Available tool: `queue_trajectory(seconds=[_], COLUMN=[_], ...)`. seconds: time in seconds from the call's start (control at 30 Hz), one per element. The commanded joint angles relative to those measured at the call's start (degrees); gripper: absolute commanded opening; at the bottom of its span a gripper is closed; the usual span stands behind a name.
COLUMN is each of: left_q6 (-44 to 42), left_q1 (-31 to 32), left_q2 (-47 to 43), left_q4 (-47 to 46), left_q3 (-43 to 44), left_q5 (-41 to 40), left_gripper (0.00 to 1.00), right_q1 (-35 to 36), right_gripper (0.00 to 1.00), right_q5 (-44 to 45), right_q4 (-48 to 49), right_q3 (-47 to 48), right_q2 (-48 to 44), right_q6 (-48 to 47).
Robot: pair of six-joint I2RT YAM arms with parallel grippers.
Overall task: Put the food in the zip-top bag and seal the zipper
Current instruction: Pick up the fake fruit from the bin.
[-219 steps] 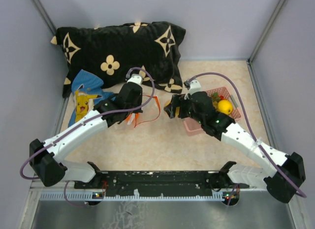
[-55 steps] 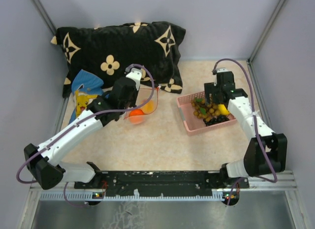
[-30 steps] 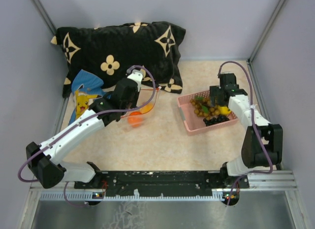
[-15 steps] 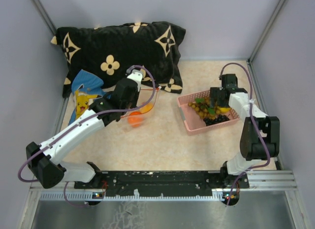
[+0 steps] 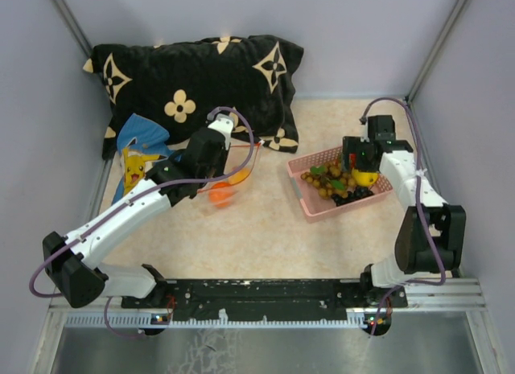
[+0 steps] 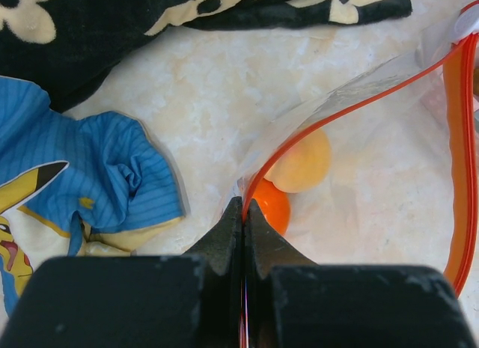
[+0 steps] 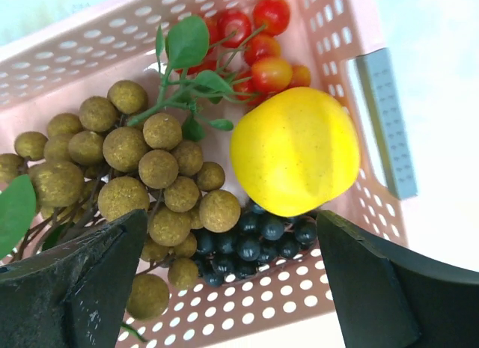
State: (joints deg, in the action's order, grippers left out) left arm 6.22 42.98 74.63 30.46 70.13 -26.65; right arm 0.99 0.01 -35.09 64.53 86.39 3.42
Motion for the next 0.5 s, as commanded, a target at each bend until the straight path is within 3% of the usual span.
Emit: queue_trajectory(seconds=[0.0,0.3,0.47], left_q6=[0.20,0.32,0.28], left_q1=[-0.18,-0.18,-0.18], left_q2=[-0.26,-0.87,-0.61], left_q4=[-0.52,-0.01,0.29], left_q3=[-0.54,-0.67,-0.48], left_q5=[0.55,0.22,0.28], left_gripper=[0.00,0.00,0.00], right_q1=[0.00,-3.22,-3.28], right_gripper=[0.94,0.83,0.82], right_q5=[4.65,5.97,6.25], right_q4=[-0.11,3.93,7.37], right_q3=[3.81,3.48,2.32], right_q2=[-4.45,1.65,5.34], right_q6=[-0.30,-0.16,-0.18])
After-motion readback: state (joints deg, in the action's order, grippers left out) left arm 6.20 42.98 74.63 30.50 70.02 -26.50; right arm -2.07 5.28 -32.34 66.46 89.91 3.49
